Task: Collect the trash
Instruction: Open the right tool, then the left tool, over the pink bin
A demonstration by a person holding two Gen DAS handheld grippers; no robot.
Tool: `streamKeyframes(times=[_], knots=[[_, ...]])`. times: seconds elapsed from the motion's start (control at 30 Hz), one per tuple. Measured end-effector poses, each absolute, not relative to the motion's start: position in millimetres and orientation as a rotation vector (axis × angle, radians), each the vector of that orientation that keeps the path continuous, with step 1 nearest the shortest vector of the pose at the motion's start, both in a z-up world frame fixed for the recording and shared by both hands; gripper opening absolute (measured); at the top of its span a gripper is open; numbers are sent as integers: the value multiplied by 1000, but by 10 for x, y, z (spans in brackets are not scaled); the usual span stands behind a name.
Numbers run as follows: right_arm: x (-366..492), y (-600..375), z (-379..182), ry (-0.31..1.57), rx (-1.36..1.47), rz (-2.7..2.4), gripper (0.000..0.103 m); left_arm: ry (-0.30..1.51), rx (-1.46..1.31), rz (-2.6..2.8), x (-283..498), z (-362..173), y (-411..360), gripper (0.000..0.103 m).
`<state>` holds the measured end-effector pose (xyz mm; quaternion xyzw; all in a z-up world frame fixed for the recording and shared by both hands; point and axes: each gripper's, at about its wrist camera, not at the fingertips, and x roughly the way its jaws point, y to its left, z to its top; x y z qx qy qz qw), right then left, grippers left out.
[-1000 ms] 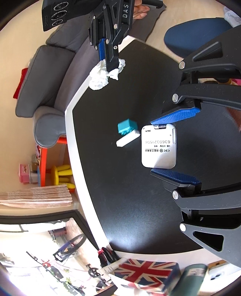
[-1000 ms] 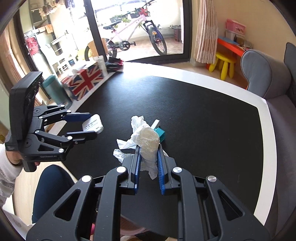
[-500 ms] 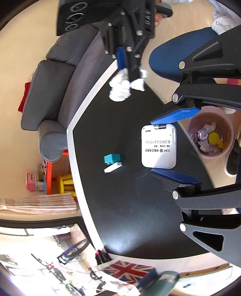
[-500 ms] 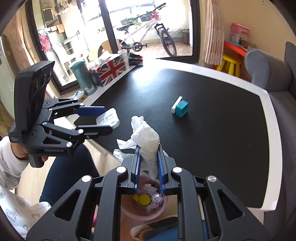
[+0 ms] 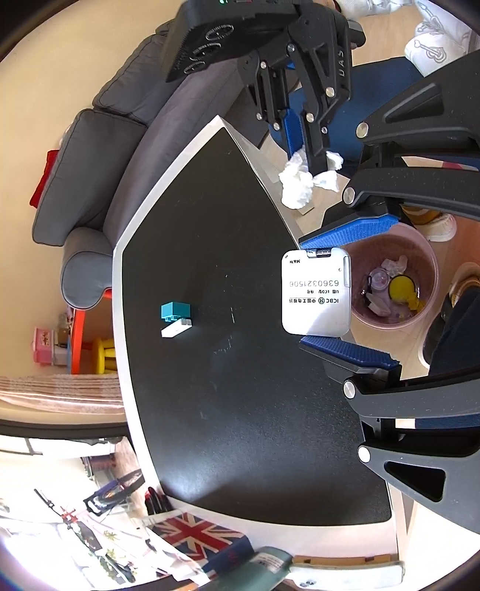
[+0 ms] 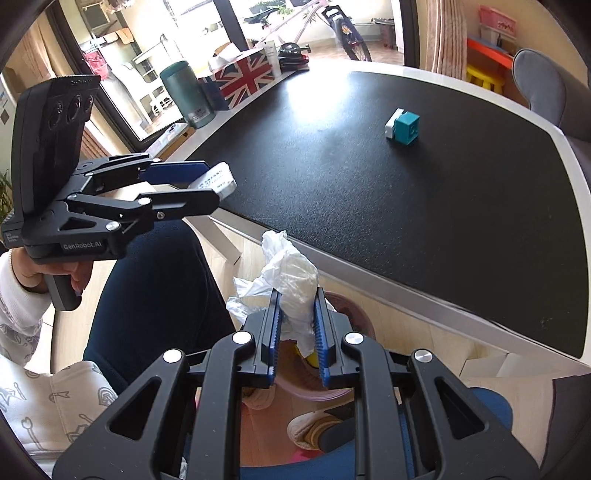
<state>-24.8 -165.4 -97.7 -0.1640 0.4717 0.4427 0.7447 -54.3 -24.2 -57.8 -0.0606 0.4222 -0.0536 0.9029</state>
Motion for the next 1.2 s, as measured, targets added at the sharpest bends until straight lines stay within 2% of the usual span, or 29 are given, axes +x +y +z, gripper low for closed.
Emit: streamKeyframes(times=[0.23,0.3,0.33,0.4,0.43,0.5,0.6,1.2], knots=[[-263,-1589,-1030,1051,-380,996,20,867,-123,-116,-553,-559,-244,48],[-261,-1593,-1035,1050,-381,993,40,868,-122,-118,-544,-563,-247,48],[-252,-1593,-1033,1050,-376,994,45,869,-122,-120,-534,-566,-248,48],[-240,-1608,-1024,1045,-367,991,65,869,-118,-123,-524,-562,-256,48],[-234,-1617,-1017,1042,-362,988,69,869,-118,-123,-521,-561,-256,48],[-217,-1639,-1000,1039,-348,985,88,871,-118,-126,-517,-562,-259,48],[-194,-1673,-966,1034,-327,979,96,881,-123,-136,-510,-592,-269,48],[-63,-1842,-817,999,-283,865,98,928,-97,-211,-535,-640,-513,48]])
